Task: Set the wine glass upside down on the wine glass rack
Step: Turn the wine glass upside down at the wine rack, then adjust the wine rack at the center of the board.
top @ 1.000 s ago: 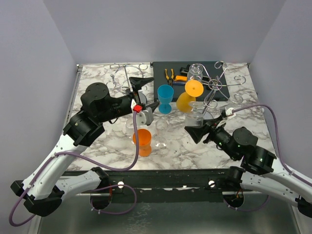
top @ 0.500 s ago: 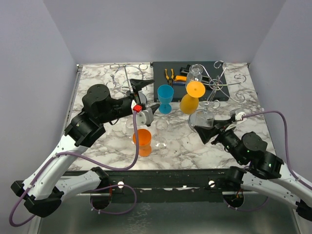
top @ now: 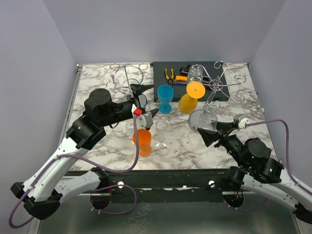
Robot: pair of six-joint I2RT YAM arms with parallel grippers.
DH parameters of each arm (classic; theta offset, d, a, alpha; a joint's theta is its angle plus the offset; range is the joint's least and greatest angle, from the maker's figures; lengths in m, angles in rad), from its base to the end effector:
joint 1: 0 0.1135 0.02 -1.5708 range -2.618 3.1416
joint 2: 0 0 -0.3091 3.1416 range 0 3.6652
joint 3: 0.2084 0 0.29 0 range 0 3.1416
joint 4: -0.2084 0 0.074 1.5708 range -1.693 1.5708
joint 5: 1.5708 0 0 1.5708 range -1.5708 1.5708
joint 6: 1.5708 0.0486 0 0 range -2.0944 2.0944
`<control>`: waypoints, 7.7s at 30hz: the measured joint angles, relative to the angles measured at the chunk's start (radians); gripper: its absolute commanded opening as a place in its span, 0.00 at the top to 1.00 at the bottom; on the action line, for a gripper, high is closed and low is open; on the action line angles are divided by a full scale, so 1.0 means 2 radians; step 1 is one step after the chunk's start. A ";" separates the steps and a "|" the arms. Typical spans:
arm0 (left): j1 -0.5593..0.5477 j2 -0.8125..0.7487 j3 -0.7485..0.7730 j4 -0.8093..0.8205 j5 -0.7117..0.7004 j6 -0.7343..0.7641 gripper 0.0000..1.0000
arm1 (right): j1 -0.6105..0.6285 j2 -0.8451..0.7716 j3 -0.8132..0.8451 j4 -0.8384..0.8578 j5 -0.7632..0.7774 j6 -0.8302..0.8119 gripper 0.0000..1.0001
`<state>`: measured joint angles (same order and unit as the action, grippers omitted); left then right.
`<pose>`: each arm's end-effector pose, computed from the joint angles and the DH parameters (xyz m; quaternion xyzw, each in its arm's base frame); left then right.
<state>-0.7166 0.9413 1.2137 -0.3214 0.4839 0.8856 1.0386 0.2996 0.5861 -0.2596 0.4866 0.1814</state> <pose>0.1450 -0.1563 0.4917 0.6199 0.3707 -0.1164 0.6817 0.0687 0.0719 0.3456 -0.1243 0.6875 0.2607 0.6663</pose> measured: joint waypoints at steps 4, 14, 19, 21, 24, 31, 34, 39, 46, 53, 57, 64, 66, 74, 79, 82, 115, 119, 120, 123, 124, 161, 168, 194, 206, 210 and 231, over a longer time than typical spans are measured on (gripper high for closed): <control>0.000 -0.002 -0.009 0.001 0.000 0.000 0.08 | 0.000 -0.013 -0.011 0.009 0.013 -0.014 1.00; 0.000 -0.008 -0.019 0.005 0.000 0.000 0.08 | 0.000 -0.062 -0.030 0.043 0.079 -0.075 1.00; 0.000 -0.008 -0.022 0.005 0.000 0.000 0.08 | 0.000 -0.054 -0.036 0.069 0.107 -0.107 1.00; 0.000 -0.008 -0.023 0.005 0.001 0.000 0.08 | 0.000 -0.045 -0.039 0.080 0.118 -0.119 1.00; 0.000 -0.008 -0.023 0.007 0.002 0.000 0.08 | 0.000 -0.028 -0.044 0.098 0.136 -0.135 1.00; 0.000 -0.009 -0.028 0.010 0.003 0.001 0.08 | 0.000 -0.008 -0.073 0.153 0.172 -0.161 0.99; 0.000 -0.009 -0.029 0.011 0.003 0.001 0.08 | 0.000 0.000 -0.082 0.175 0.182 -0.172 1.00; 0.000 -0.010 -0.032 0.013 0.004 0.001 0.08 | 0.000 0.015 -0.086 0.215 0.194 -0.192 0.99; 0.000 -0.010 -0.033 0.014 0.009 0.001 0.08 | 0.000 0.054 -0.090 0.266 0.208 -0.210 0.99; 0.000 -0.010 -0.033 0.015 0.011 0.000 0.08 | 0.000 0.090 -0.102 0.306 0.219 -0.218 0.99; 0.000 -0.010 -0.033 0.015 0.012 0.000 0.08 | 0.000 0.092 -0.107 0.318 0.224 -0.221 1.00; 0.000 -0.011 -0.033 0.018 0.013 0.000 0.08 | 0.000 0.106 -0.114 0.360 0.224 -0.226 0.99; 0.000 -0.011 -0.033 0.018 0.013 0.000 0.08 | -0.002 0.116 -0.119 0.376 0.224 -0.231 0.99; 0.000 -0.011 -0.033 0.019 0.014 0.000 0.08 | -0.014 0.158 -0.121 0.407 0.218 -0.235 0.99; 0.000 -0.012 -0.033 0.019 0.015 0.001 0.08 | -0.020 0.176 -0.121 0.421 0.206 -0.234 0.99; 0.000 -0.012 -0.033 0.020 0.015 0.001 0.08 | -0.023 0.185 -0.121 0.429 0.197 -0.231 0.99; 0.000 -0.017 -0.042 0.023 0.014 0.006 0.08 | -0.026 0.109 -0.123 0.366 0.073 -0.177 1.00; 0.000 -0.017 -0.042 0.023 0.014 0.007 0.08 | -0.026 0.091 -0.129 0.357 0.070 -0.173 1.00; 0.000 -0.017 -0.042 0.023 0.014 0.007 0.08 | -0.026 0.085 -0.130 0.354 0.070 -0.171 1.00; 0.000 -0.017 -0.042 0.023 0.014 0.008 0.08 | -0.026 0.072 -0.133 0.343 0.068 -0.169 1.00; 0.000 -0.017 -0.042 0.023 0.014 0.008 0.08 | -0.026 0.068 -0.133 0.340 0.067 -0.168 1.00; 0.000 -0.017 -0.050 0.029 0.014 0.006 0.08 | -0.026 0.034 -0.117 0.227 0.122 -0.094 0.00; 0.000 0.001 -0.042 0.029 0.014 -0.032 0.08 | -0.026 0.039 0.031 0.044 0.031 -0.046 0.00; 0.006 0.153 0.169 0.038 -0.071 -0.287 0.09 | -0.034 0.501 0.553 -0.136 0.060 -0.049 0.05; 0.004 0.135 0.155 0.019 -0.091 -0.322 0.08 | -0.196 0.565 0.690 -0.116 -0.046 -0.064 0.06; 0.004 0.137 0.155 0.015 -0.091 -0.331 0.04 | -0.277 0.588 0.690 -0.120 -0.117 -0.040 0.07; -0.055 0.403 0.448 -0.097 0.005 -0.378 0.19 | -0.589 0.518 0.518 -0.142 -0.377 0.056 0.25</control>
<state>-0.8268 1.7473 2.1101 -0.5148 0.4942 0.1287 -0.1394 1.3357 1.6218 -0.5430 -0.2680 0.2924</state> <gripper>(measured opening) 0.859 0.786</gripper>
